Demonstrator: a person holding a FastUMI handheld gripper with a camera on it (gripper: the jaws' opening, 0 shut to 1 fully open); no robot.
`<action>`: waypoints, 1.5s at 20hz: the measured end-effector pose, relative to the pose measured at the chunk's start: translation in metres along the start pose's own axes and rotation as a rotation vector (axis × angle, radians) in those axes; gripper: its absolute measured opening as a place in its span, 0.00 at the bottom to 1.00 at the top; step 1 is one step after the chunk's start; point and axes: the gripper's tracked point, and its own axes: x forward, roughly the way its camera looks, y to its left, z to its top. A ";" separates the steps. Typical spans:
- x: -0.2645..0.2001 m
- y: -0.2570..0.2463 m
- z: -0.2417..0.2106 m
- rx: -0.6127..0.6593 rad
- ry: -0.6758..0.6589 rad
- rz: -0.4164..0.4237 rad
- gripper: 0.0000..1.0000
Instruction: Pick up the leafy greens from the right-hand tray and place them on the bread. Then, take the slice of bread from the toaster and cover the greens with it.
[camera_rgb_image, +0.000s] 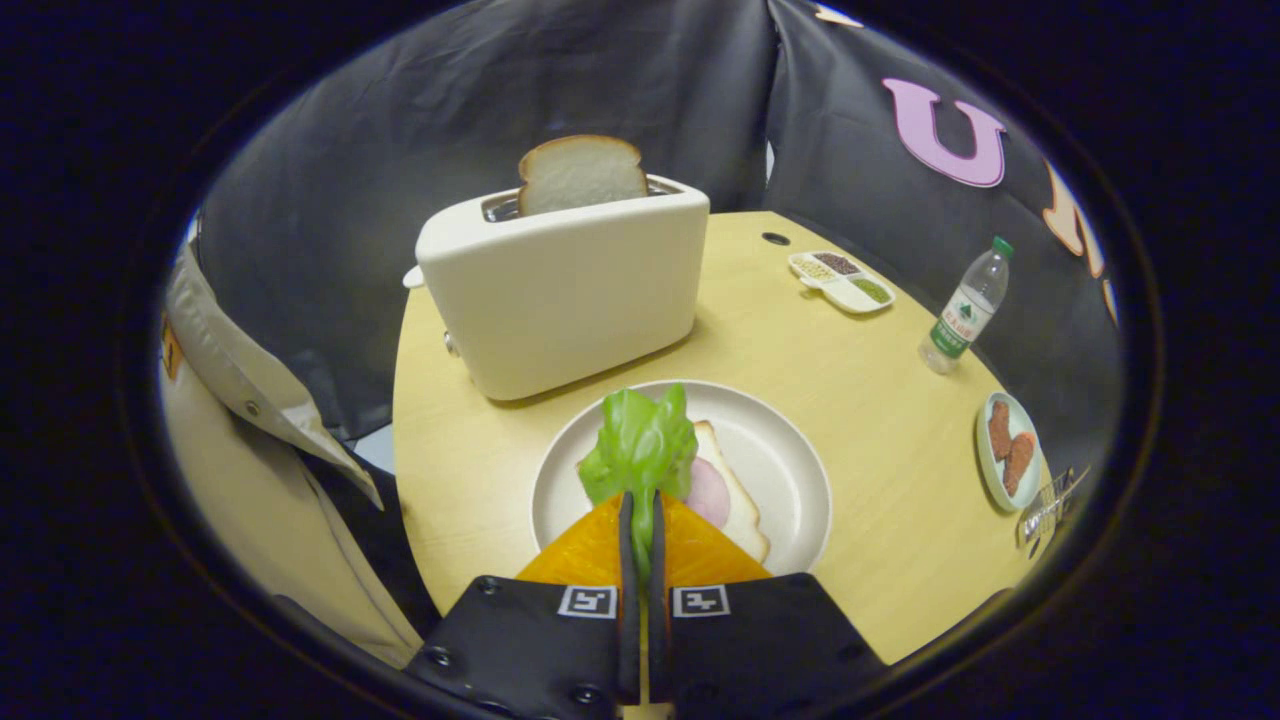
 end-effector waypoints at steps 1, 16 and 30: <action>0.004 -0.001 0.000 0.004 0.005 -0.001 0.07; 0.019 -0.017 0.004 0.010 0.020 -0.054 0.71; -0.044 -0.012 0.138 0.019 -0.145 -0.147 1.00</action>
